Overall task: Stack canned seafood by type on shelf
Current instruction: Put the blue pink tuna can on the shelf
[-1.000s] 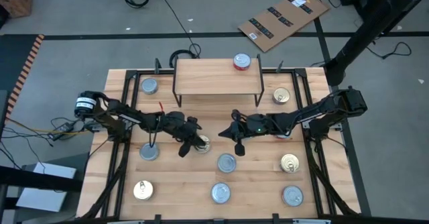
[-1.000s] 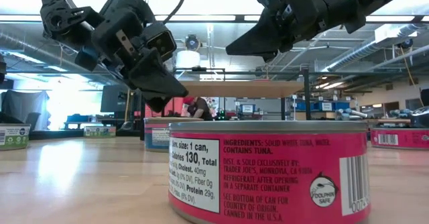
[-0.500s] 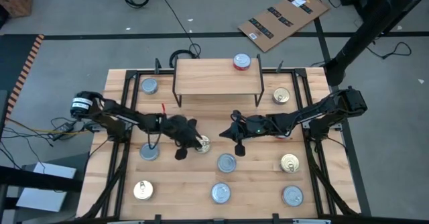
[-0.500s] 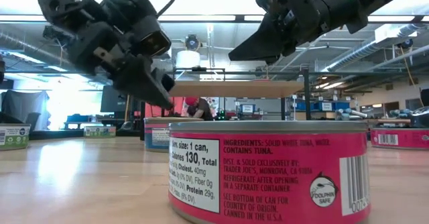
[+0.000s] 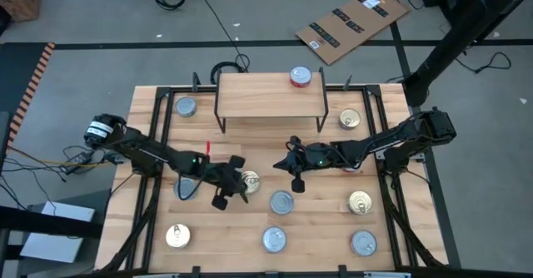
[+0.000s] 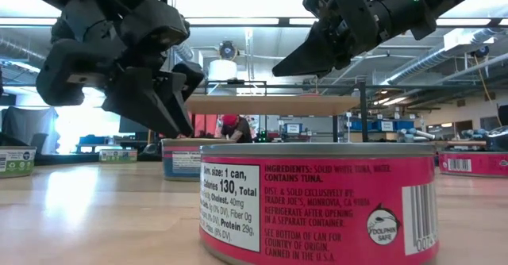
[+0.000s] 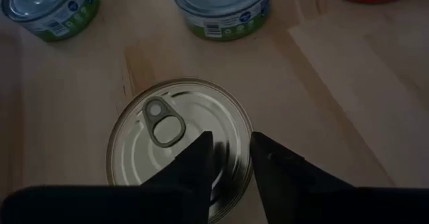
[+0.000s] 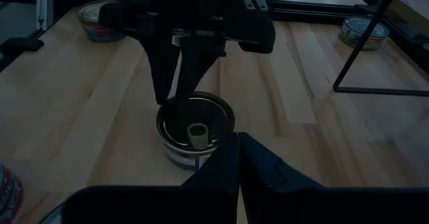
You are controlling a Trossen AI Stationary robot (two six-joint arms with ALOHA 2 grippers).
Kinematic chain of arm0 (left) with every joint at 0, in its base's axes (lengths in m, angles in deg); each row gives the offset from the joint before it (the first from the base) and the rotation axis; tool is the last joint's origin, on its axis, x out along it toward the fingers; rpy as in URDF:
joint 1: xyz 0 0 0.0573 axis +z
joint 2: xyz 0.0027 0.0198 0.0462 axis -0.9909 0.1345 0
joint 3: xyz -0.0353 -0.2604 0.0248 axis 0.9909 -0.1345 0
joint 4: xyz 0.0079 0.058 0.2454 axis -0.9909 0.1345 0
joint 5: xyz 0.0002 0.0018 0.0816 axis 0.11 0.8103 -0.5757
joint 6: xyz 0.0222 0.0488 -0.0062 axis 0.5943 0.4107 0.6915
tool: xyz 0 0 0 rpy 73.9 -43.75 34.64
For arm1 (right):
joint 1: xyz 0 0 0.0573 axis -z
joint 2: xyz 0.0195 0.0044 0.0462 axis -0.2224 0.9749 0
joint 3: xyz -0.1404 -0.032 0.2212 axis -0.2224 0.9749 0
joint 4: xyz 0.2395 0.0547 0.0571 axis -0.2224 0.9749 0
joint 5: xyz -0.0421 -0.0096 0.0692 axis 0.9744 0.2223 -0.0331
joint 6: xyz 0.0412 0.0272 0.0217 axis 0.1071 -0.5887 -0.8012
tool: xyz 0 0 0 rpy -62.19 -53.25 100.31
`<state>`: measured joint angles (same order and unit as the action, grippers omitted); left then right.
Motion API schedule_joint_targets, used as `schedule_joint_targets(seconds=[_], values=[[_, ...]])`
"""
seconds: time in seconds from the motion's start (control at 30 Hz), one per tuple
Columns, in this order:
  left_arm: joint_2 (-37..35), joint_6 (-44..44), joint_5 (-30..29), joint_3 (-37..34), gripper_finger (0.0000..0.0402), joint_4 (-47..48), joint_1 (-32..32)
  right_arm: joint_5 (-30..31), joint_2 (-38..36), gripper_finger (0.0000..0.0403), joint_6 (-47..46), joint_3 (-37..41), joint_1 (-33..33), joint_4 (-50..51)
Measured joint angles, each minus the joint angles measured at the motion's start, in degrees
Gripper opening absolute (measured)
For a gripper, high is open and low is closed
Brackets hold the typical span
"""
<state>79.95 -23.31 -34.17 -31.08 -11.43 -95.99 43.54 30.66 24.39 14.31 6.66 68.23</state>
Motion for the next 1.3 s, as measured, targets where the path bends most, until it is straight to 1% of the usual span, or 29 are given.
schedule_joint_targets(seconds=[0.47,0.6,0.77,1.2,1.3], values=[[0.1,-4.3,0.2,6.4,0.0112,9.6,-3.6,0.0,0.0,0.0012,0.4,0.0,0.1,1.0],[0.6,-5.9,-0.3,6.4,0.0112,10.6,-3.9,0.0,0.0,0.0013,0.4,0.0,0.1,1.0],[0.6,-6.5,-3.7,6.4,0.0112,12.5,-3.9,0.0,0.0,0.0012,0.4,0.0,0.1,1.1],[1.2,-8.0,-3.9,5.4,0.0109,12.2,-5.0,0.0,0.0,0.0011,0.7,0.0,0.1,1.3],[2.0,-7.6,-5.2,5.4,0.0103,11.9,-5.5,0.0,0.0,0.001,0.8,0.0,0.1,1.3]])
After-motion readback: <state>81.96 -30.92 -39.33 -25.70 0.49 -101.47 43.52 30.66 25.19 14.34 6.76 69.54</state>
